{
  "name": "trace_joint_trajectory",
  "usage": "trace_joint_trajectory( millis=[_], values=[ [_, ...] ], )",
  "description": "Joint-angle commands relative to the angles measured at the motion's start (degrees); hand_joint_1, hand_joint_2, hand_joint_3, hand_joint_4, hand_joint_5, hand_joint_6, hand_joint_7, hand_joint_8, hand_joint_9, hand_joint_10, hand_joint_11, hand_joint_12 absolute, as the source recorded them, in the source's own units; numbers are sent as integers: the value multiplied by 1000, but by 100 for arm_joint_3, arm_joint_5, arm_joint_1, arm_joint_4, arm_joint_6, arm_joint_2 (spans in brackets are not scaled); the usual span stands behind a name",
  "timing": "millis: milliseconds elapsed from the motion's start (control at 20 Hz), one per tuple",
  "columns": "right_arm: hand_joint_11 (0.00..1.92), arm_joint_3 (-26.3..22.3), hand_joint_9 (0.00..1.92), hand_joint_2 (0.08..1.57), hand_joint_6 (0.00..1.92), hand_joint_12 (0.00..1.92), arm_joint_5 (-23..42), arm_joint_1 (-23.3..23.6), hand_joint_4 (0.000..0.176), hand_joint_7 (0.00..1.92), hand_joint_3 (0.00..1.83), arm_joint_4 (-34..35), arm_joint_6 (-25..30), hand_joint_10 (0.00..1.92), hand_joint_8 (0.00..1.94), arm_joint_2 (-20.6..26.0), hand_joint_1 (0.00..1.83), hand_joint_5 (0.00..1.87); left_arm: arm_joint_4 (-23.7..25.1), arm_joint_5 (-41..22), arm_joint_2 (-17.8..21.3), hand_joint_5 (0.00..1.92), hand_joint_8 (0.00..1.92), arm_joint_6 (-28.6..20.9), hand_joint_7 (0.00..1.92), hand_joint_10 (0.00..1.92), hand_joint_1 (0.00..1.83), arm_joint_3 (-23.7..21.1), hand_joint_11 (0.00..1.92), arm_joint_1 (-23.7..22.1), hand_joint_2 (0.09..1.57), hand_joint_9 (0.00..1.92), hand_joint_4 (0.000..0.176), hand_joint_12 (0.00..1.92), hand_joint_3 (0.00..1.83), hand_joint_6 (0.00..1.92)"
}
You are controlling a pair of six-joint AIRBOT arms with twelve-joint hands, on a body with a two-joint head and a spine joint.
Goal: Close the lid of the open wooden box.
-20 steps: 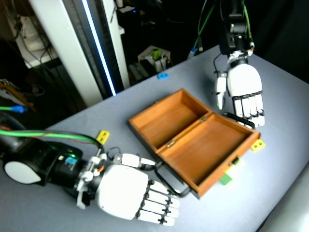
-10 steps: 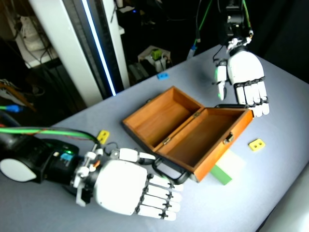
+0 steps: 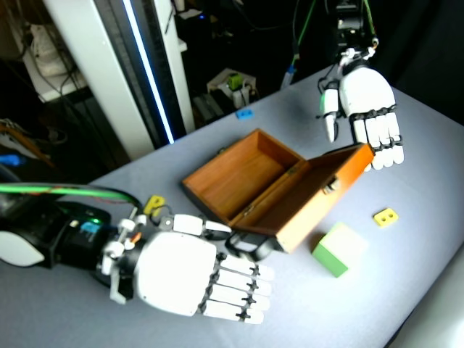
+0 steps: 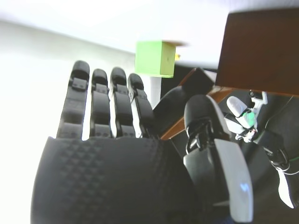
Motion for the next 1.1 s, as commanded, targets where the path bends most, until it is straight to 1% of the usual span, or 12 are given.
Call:
trace_joint_trajectory(
  millis=[0,150,200,250,350,400,500,550,650,750,950,1050],
  values=[
    [59,-58,24,1375,0,8,731,23,0,105,5,110,46,0,0,15,0,103,69,-818,28,142,0,-30,99,0,0,-47,103,-35,1571,94,0,13,104,0],
    [53,-126,13,1401,0,5,743,-22,0,104,9,74,46,0,3,88,38,93,111,-880,47,137,3,-85,105,6,0,-75,105,-13,1571,111,0,13,109,0],
    [54,-161,4,1405,0,6,769,-27,0,99,5,56,46,0,2,113,92,90,131,-924,58,143,5,-126,111,9,0,-89,107,1,1571,119,0,14,110,3],
    [60,-201,10,1388,1,8,817,-31,0,106,0,40,46,3,3,139,201,91,150,-982,77,134,1,-159,103,3,0,-115,99,22,1571,106,0,10,106,0],
    [64,-271,12,1298,0,10,925,-32,0,94,0,6,46,1,0,179,228,61,175,-1102,130,136,2,-180,107,0,0,-191,98,69,1571,100,0,9,89,1],
    [107,-332,36,1209,0,34,1009,-32,35,125,0,-13,46,4,3,215,267,39,193,-1181,165,146,1,-194,108,0,0,-242,98,98,1571,89,0,9,84,4],
    [119,-431,44,1189,0,41,1146,-36,40,128,0,-31,46,6,2,278,262,39,229,-1297,203,148,1,-250,109,1,0,-301,97,144,1571,89,0,8,86,4],
    [97,-497,47,1139,1,34,1245,-55,0,124,0,-32,46,3,0,324,309,42,244,-1378,227,147,0,-307,106,1,0,-338,89,190,1571,91,0,5,72,2],
    [97,-596,43,1110,3,35,1365,-85,0,123,0,-32,46,1,0,372,362,50,284,-1507,269,149,0,-442,105,2,0,-384,88,265,1571,94,0,4,51,2],
    [57,-690,32,988,4,20,1480,-128,0,108,0,-24,46,4,0,423,516,46,339,-1658,332,149,5,-580,110,5,0,-452,100,339,1571,99,0,9,34,1],
    [3,-858,0,933,1,0,1800,-346,0,67,0,141,46,0,0,529,583,20,340,-1913,471,117,0,-653,88,0,0,-640,87,562,1571,81,0,4,114,0],
    [9,-968,0,947,1,4,1999,-530,0,55,0,252,46,0,0,600,628,16,339,-2034,534,80,0,-737,55,1,0,-725,48,723,1554,38,0,3,50,0]
  ],
)
